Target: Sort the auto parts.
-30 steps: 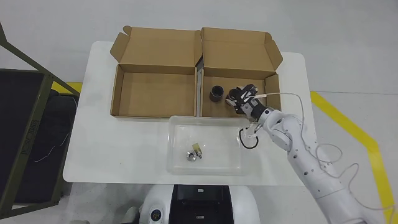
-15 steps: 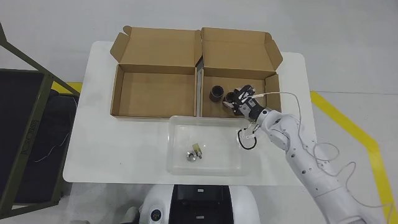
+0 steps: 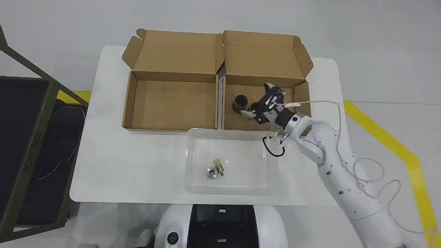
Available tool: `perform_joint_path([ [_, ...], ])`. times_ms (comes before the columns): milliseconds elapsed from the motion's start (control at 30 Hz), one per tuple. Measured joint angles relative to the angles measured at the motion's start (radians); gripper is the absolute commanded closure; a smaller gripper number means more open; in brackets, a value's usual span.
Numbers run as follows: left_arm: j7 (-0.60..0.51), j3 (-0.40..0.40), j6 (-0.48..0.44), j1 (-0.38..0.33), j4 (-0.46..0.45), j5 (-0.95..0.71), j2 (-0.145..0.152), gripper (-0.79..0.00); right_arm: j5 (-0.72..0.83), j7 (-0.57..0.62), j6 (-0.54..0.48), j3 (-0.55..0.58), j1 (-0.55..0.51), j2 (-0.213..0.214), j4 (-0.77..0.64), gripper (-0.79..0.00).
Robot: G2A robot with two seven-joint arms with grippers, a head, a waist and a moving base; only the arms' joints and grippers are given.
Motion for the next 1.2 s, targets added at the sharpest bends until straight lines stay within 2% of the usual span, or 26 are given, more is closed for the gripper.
perform_joint_path([
  [267,0.0,0.0,0.0,0.0,0.0,0.0,0.0,-0.785,0.062,0.087,-0.071,0.0,-0.06,0.007,-0.207,-0.785],
  [567,0.0,0.0,0.0,0.0,0.0,0.0,0.0,-0.785,0.079,0.138,-0.213,-0.021,-0.142,0.021,-0.383,-0.785],
  [867,0.0,0.0,0.0,0.0,0.0,0.0,0.0,-0.785,0.061,0.157,-0.3,-0.072,-0.164,0.026,-0.392,-0.785],
  [1200,0.0,0.0,0.0,0.0,0.0,0.0,0.0,-0.785,-0.065,0.15,-0.373,-0.11,-0.164,0.036,-0.356,-0.785],
])
